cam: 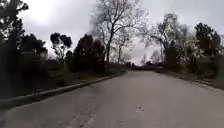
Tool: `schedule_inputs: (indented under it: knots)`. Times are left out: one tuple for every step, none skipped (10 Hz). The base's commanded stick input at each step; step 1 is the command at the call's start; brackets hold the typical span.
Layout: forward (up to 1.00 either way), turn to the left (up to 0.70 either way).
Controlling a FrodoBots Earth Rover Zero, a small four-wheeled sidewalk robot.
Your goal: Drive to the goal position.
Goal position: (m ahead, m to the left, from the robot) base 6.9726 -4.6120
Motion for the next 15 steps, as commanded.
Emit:
schedule_inputs:
  knots:
    - [0.70,0.00]
    - [0.70,0.00]
    - [0.70,0.00]
    - [0.70,0.00]
    - [0.70,0.00]
    - [0.70,0.00]
    - [0.70,0.00]
    - [0.70,0.00]
    - [0.70,0.00]
    - [0.70,0.00]
    - [0.70,0.00]
    - [0.70,0.00]
    - [0.70,0.00]
    - [0.70,0.00]
    - [0.70,-0.04]
